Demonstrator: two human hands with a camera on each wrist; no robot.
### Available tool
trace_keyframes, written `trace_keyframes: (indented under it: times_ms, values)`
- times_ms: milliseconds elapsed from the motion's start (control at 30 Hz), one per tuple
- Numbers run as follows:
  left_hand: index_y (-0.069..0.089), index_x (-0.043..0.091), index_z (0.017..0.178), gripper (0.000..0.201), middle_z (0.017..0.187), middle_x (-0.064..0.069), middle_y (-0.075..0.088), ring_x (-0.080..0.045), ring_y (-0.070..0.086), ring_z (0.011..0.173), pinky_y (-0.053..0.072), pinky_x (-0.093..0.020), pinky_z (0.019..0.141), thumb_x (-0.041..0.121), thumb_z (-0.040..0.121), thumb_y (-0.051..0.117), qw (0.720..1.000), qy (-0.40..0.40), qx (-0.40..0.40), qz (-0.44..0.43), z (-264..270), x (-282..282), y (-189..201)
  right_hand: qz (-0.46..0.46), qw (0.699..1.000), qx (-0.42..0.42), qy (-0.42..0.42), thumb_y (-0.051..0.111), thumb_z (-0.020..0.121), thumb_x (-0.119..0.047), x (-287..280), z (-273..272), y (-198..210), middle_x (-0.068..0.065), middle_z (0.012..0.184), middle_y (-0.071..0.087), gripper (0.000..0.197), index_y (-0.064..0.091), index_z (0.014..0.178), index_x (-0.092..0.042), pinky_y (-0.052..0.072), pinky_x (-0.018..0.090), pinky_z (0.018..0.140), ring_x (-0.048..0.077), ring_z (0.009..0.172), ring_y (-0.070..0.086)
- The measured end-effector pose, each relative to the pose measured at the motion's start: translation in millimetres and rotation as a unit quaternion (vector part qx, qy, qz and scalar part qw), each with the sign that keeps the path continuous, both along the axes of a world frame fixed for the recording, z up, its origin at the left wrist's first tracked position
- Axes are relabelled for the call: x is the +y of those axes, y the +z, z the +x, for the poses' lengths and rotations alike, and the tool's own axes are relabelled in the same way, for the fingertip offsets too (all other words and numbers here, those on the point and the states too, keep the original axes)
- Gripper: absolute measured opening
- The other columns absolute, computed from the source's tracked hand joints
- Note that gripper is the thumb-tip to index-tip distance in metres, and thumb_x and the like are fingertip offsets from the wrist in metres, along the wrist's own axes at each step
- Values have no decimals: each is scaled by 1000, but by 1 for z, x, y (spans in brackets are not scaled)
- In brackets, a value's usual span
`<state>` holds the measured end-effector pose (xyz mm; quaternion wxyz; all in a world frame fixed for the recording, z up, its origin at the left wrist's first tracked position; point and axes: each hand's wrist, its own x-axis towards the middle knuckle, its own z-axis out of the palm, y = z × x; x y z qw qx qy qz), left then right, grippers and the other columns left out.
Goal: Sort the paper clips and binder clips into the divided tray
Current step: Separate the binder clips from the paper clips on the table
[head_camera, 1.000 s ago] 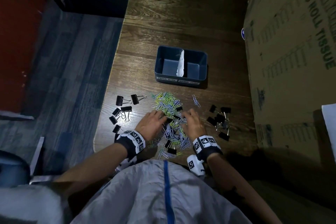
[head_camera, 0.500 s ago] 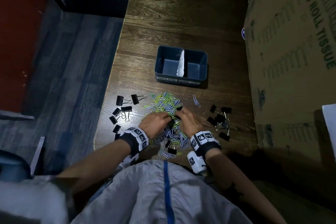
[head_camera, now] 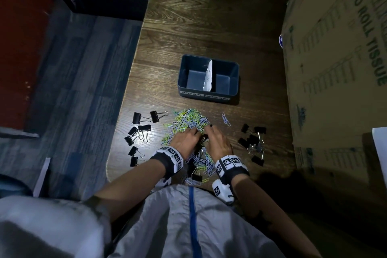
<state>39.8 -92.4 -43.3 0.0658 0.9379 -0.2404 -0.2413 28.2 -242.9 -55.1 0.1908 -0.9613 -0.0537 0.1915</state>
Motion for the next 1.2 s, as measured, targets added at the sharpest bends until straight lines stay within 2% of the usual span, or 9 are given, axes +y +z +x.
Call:
trace_keyframes:
  times_ms: [100, 200, 367, 533, 633, 733, 933, 1067, 1200]
  values:
    - [51, 10, 119, 44, 113, -8, 57, -24, 55, 102, 56, -39, 71, 10, 79, 70, 1000, -5, -7, -7, -2, 2, -2, 15, 1000, -13, -21, 66, 77, 9, -3, -2, -2, 3, 101, 58, 48, 40, 101, -23, 54, 47, 74, 31, 88, 61]
    - [50, 8, 120, 43, 111, -9, 59, -26, 57, 101, 56, -40, 71, 7, 80, 65, 999, 18, -8, -45, -3, 8, -4, 27, 999, -14, -35, 68, 78, 6, -5, -3, -4, 2, 95, 61, 47, 39, 99, -25, 54, 44, 71, 29, 85, 61]
    - [52, 13, 103, 16, 95, -2, 57, -20, 59, 75, 56, -33, 59, 10, 87, 54, 977, 130, 18, -170, -3, 31, -7, 46, 998, -5, -37, 69, 82, 3, -13, -3, -7, 5, 126, 65, 56, 53, 128, -25, 55, 44, 93, 28, 109, 64]
    - [47, 28, 94, 20, 89, 7, 56, -11, 60, 74, 55, -26, 62, 18, 87, 62, 965, 215, 42, -147, -9, 56, 1, 22, 998, 33, -44, 67, 89, -9, -12, -4, -9, 4, 136, 57, 44, 61, 129, -25, 50, 46, 101, 27, 122, 55]
    - [54, 24, 97, 16, 102, 8, 55, -13, 52, 96, 45, -26, 72, 32, 86, 61, 984, 154, -13, -84, -12, 60, 8, -7, 1000, 0, -2, 70, 83, -12, -10, -5, -6, 4, 118, 54, 52, 56, 132, -22, 49, 44, 94, 26, 111, 51]
    - [56, 20, 113, 32, 113, 2, 57, -17, 50, 106, 50, -31, 75, 36, 86, 58, 992, 101, -42, -59, -9, 54, 8, -23, 998, -10, 49, 69, 82, -5, -4, -2, -3, 5, 112, 52, 55, 58, 132, -25, 48, 43, 92, 26, 106, 48]
    - [51, 18, 125, 47, 123, -7, 53, -25, 55, 103, 57, -37, 69, 14, 81, 66, 1000, 16, -22, -7, -2, 28, -1, -30, 998, 34, 47, 65, 87, -2, 5, 5, 8, 13, 129, 52, 43, 53, 128, -9, 49, 43, 97, 31, 119, 51]
    - [49, 16, 124, 50, 122, -7, 53, -25, 56, 105, 57, -38, 72, 14, 78, 70, 999, 18, -39, 14, 1, 18, 2, -22, 1000, 8, 10, 65, 86, 2, 7, -1, 10, 10, 118, 61, 31, 56, 113, -10, 48, 38, 85, 30, 111, 58]
    - [50, 12, 116, 40, 112, -8, 61, -25, 58, 98, 56, -38, 69, 9, 80, 66, 998, 20, -53, -32, -1, 18, 0, 30, 996, 1, -84, 73, 87, -11, 0, -7, 19, -2, 99, 66, 19, 61, 100, -19, 47, 31, 71, 23, 88, 63]
